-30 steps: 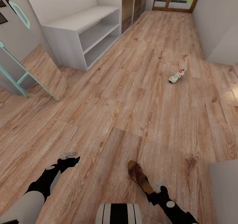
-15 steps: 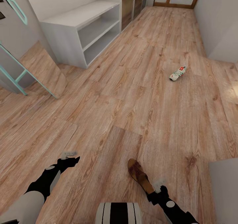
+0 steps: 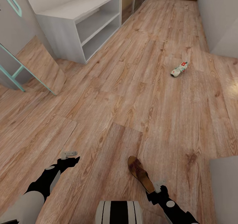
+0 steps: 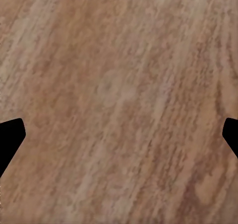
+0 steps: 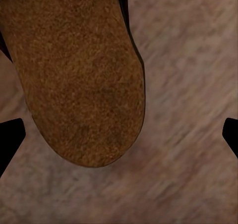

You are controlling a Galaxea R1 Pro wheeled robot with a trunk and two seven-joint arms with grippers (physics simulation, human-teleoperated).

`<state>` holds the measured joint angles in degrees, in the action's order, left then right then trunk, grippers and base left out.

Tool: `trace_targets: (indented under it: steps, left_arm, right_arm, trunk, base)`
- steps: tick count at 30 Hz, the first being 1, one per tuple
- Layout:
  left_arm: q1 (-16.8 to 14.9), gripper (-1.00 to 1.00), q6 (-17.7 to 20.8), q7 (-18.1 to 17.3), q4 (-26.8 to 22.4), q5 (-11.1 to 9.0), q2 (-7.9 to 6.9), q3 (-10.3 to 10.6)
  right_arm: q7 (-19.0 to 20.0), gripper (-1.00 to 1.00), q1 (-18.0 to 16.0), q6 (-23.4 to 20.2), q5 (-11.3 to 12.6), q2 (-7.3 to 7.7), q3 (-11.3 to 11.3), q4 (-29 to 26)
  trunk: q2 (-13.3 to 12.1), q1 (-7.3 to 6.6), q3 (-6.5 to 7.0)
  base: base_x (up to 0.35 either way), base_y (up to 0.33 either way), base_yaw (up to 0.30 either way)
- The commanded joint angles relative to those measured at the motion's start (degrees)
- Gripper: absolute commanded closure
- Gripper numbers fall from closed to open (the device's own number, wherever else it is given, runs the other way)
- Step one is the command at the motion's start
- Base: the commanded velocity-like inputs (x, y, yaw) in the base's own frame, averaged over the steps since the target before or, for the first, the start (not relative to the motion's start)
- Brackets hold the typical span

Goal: Pick up the two gym shoes and the two sandals from the corridor floor and place them onto the hallstand (shoe rack) in the corridor, making sure they are on the rack and not on the floor. Arrange them so the two gym shoes are next to each other and the two sandals are next to each other.

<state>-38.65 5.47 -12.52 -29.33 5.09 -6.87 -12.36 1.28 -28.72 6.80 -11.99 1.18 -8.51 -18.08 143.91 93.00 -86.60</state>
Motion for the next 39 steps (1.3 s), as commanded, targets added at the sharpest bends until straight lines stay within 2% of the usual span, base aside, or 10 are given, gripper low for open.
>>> trace_targets:
  steps: [1,7,11,39]
  left_arm:
    - [0.00,-1.00,0.33,-0.51,-0.11,0.53,0.05,-0.48]
    - [-0.01,-1.00,0.33,-0.52,-0.11,0.49,0.05,-0.48]
    - [0.00,-1.00,0.33,-0.52,-0.11,0.45,0.09,-0.48]
    - [0.15,-1.00,0.25,-0.53,-0.13,0.47,0.05,-0.52]
  right_arm:
    - [0.12,-1.00,-0.02,0.15,-0.41,0.02,0.05,-0.05]
    - [0.12,-1.00,-0.02,0.15,-0.43,0.04,0.06,-0.25]
    - [0.12,-1.00,-0.02,0.15,-0.42,0.05,0.07,-0.42]
    - [0.12,-1.00,-0.02,0.10,-0.44,0.22,0.07,-0.73]
  trunk:
    - [0.01,-0.01,-0.03]
    - [0.01,-0.01,-0.03]
    - [0.07,0.09,-0.92]
    - [0.07,0.09,-0.92]
  base:
    - [0.000,0.000,0.000]
    - [0.000,0.000,0.000]
    - [0.000,0.000,0.000]
    - [0.000,0.000,0.000]
